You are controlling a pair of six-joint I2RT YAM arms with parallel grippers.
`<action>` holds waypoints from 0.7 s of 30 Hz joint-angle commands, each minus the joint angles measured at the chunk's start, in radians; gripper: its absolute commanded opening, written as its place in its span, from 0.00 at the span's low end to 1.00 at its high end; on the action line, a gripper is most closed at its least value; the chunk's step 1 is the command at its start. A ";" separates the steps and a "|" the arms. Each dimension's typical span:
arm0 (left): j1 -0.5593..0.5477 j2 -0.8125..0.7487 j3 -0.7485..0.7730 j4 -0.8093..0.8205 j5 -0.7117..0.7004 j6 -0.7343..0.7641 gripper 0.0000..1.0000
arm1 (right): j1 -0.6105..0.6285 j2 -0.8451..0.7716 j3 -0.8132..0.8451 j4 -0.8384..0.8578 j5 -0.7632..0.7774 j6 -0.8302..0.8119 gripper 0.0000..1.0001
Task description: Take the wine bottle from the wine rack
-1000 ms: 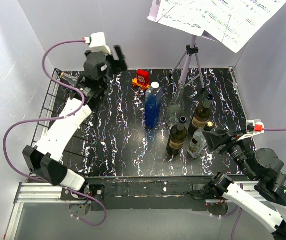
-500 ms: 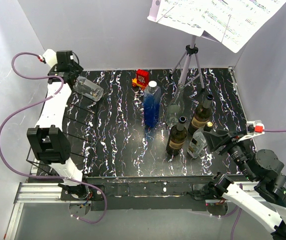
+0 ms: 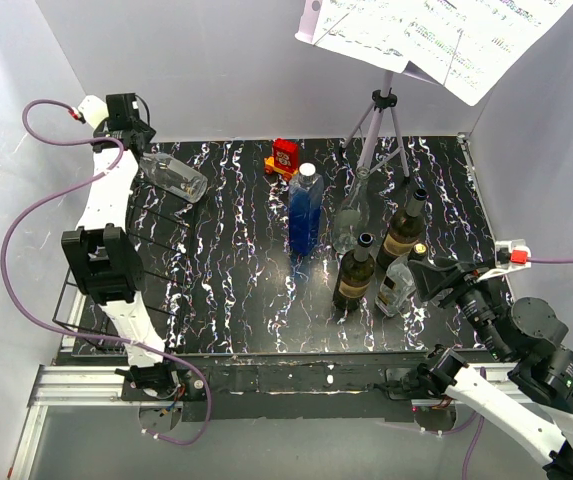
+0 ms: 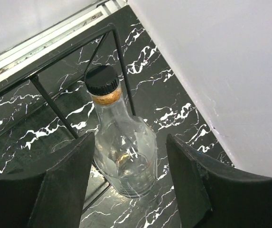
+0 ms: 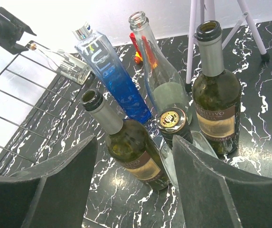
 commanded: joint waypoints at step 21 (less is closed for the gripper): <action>0.041 0.150 0.030 0.087 0.011 -0.017 0.58 | 0.003 0.079 0.000 0.089 0.044 -0.039 0.73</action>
